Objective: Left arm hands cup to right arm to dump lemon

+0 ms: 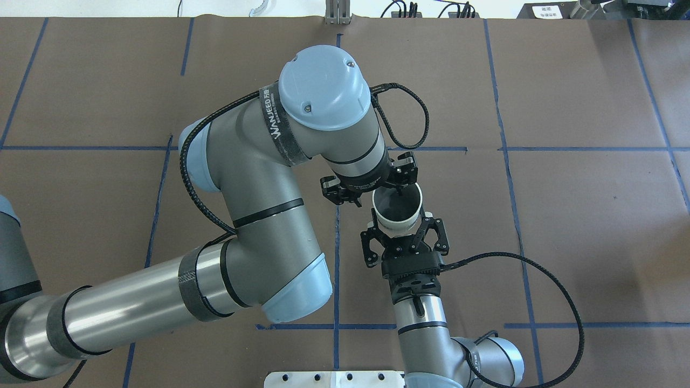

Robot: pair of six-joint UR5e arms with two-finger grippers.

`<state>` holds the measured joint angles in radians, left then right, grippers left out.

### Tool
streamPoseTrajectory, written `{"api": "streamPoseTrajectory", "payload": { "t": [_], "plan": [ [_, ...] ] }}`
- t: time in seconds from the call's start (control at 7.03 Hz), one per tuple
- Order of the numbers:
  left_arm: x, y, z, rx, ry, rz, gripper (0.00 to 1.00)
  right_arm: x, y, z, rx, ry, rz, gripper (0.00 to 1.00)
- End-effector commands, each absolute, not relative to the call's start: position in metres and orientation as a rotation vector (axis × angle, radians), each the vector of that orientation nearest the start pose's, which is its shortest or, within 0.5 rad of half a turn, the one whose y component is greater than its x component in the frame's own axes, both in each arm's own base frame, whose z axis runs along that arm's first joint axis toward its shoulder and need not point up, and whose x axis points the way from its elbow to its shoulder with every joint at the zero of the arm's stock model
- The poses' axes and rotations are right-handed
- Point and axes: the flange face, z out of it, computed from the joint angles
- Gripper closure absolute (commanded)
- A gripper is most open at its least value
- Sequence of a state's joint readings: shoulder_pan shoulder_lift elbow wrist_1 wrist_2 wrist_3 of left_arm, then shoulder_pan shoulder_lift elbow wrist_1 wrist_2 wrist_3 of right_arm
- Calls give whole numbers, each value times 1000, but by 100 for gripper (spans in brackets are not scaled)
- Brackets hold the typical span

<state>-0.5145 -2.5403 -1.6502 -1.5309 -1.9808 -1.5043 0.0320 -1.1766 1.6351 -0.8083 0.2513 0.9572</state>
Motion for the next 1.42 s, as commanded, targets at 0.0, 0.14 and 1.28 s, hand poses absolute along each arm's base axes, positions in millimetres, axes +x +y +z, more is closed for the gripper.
{"api": "streamPoseTrajectory", "payload": {
  "t": [0.0,0.14,1.28],
  "plan": [
    [545,-415,30,-78,1055,-201,73,-565,-246,295,1370,-600,333,69],
    [545,-414,30,-79,1055,-199,94,-564,-247,294,1370,-603,338,68],
    [487,-441,4,-15,1113,-264,100,-573,-244,327,1393,-471,174,0]
  ]
}}
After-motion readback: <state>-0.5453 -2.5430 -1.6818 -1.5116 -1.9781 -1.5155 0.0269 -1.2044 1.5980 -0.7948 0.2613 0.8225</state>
